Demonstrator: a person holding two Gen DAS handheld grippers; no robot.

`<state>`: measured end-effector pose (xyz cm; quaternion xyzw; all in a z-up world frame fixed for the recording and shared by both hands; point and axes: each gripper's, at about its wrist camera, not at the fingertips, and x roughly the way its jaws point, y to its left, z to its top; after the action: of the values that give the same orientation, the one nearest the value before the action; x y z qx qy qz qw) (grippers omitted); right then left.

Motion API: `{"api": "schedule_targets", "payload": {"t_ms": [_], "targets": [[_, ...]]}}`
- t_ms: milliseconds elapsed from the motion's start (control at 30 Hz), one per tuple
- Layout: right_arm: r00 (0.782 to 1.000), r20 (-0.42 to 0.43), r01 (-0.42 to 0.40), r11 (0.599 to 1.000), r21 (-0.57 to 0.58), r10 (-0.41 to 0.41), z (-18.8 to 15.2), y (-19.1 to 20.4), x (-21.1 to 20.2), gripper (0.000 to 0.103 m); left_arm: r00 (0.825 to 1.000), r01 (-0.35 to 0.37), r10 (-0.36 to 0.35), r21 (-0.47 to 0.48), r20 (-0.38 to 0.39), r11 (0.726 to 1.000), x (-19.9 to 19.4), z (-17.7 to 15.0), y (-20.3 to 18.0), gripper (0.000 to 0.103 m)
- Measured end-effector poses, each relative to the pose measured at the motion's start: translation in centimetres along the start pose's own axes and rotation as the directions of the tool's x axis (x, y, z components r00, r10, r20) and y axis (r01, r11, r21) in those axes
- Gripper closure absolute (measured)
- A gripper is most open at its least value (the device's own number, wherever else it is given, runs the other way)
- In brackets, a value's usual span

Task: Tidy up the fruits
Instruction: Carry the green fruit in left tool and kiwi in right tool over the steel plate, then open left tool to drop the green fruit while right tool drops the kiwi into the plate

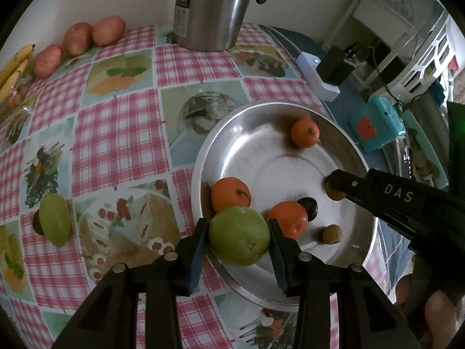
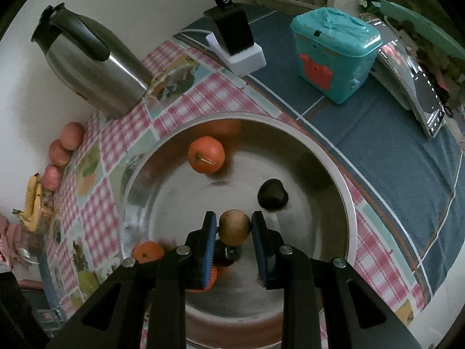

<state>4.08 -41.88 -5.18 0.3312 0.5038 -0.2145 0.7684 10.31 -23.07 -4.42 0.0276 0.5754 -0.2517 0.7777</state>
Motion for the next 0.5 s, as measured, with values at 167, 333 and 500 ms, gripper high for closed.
{"api": "schedule_targets", "payload": {"t_ms": [167, 333, 500], "targets": [[1.0, 0.006, 0.019, 1.0, 0.004, -0.019, -0.1, -0.13, -0.16, 0.077, 1.0, -0.004, 0.004, 0.005, -0.004, 1.0, 0.17, 0.02, -0.09, 0.06], [1.0, 0.005, 0.03, 1.0, 0.006, -0.03, -0.02, -0.12, -0.14, 0.076, 1.0, -0.005, 0.005, 0.004, -0.005, 1.0, 0.19, 0.03, -0.05, 0.06], [0.999, 0.009, 0.048, 0.999, -0.002, -0.048, 0.03, 0.15, -0.24, 0.075, 1.0, -0.005, 0.005, 0.003, -0.004, 1.0, 0.2, 0.0, -0.06, 0.06]]}}
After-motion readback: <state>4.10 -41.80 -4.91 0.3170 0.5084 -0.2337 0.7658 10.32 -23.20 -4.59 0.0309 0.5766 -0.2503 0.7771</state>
